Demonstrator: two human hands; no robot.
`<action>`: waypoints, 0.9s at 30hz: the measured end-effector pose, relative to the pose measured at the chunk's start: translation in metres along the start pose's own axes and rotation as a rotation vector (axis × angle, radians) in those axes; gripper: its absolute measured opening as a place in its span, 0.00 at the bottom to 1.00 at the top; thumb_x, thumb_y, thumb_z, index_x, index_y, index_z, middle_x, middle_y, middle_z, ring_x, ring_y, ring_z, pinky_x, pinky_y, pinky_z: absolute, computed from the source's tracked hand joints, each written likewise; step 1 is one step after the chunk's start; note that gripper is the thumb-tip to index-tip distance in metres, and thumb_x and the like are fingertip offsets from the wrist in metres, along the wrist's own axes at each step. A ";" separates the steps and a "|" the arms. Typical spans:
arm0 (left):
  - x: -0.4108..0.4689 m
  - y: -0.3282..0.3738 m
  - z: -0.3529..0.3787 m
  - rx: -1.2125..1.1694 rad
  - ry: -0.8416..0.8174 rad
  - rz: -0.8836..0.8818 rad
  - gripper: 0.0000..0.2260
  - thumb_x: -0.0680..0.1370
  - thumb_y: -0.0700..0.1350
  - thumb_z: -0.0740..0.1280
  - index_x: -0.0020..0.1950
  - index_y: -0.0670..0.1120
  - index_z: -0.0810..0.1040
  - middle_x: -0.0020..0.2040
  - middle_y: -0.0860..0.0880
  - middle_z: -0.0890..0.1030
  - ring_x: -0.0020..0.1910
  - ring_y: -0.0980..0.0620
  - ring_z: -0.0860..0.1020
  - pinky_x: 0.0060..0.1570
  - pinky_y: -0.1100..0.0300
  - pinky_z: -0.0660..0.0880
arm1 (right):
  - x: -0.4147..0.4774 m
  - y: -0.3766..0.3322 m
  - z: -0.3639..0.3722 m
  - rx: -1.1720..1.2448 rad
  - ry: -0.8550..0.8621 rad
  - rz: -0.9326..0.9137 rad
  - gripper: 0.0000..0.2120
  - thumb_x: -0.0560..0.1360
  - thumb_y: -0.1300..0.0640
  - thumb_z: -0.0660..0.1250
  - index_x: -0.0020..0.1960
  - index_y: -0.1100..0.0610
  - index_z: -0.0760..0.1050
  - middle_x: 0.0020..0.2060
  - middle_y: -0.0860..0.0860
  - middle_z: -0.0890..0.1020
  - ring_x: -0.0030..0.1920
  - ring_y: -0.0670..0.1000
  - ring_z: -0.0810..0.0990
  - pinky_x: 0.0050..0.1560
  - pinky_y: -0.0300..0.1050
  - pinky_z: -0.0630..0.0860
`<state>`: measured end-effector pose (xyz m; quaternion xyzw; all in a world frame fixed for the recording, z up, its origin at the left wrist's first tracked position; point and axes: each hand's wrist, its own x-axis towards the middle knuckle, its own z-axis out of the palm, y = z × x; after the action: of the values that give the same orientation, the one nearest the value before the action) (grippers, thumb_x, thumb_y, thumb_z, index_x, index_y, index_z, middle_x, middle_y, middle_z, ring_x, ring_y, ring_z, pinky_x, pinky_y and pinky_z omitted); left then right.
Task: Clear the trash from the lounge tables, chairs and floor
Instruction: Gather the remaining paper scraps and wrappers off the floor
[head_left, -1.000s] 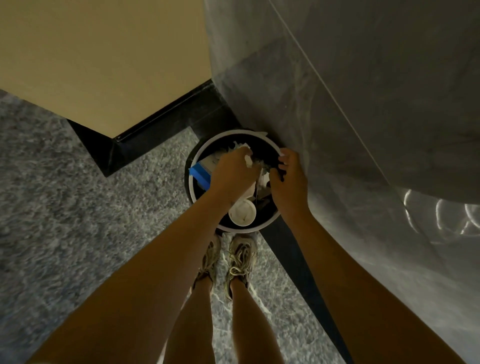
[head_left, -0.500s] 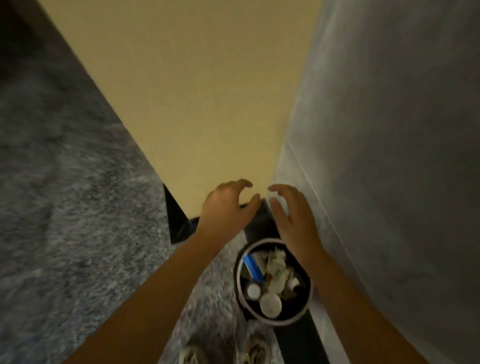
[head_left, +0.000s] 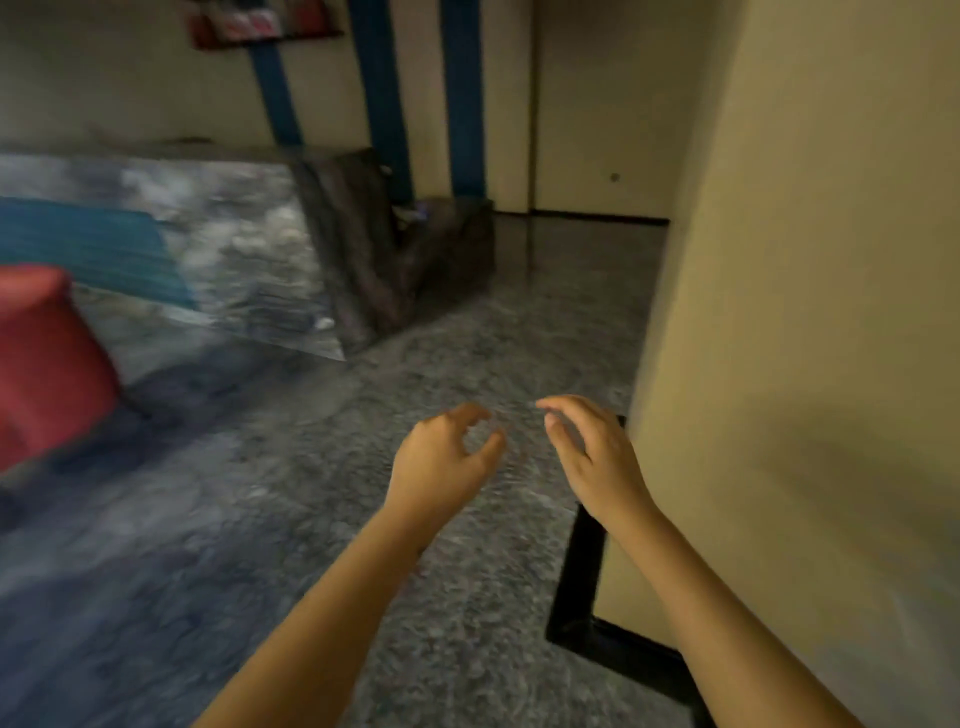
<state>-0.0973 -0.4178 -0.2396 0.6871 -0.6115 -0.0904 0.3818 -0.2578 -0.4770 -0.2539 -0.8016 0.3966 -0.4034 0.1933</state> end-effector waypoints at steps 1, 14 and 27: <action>-0.008 -0.011 -0.030 0.019 0.041 -0.034 0.16 0.74 0.55 0.65 0.57 0.48 0.79 0.54 0.48 0.82 0.53 0.48 0.79 0.50 0.56 0.75 | 0.007 -0.026 0.016 0.030 -0.021 -0.033 0.12 0.79 0.57 0.59 0.59 0.59 0.76 0.55 0.53 0.79 0.57 0.52 0.76 0.59 0.46 0.71; -0.252 -0.122 -0.380 0.272 0.567 -0.486 0.10 0.74 0.52 0.66 0.51 0.50 0.80 0.49 0.49 0.84 0.51 0.48 0.80 0.50 0.53 0.75 | -0.026 -0.379 0.198 0.336 -0.352 -0.493 0.08 0.76 0.62 0.65 0.52 0.64 0.79 0.49 0.59 0.82 0.51 0.59 0.79 0.53 0.48 0.71; -0.524 -0.172 -0.550 0.430 0.987 -0.965 0.11 0.74 0.51 0.67 0.51 0.47 0.80 0.49 0.48 0.83 0.49 0.49 0.80 0.51 0.52 0.76 | -0.190 -0.662 0.355 0.532 -0.850 -0.898 0.12 0.77 0.52 0.62 0.56 0.56 0.77 0.54 0.52 0.80 0.55 0.52 0.77 0.56 0.47 0.72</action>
<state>0.2372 0.2798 -0.1480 0.9012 -0.0004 0.1942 0.3875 0.2753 0.0742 -0.1441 -0.9030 -0.1988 -0.1779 0.3368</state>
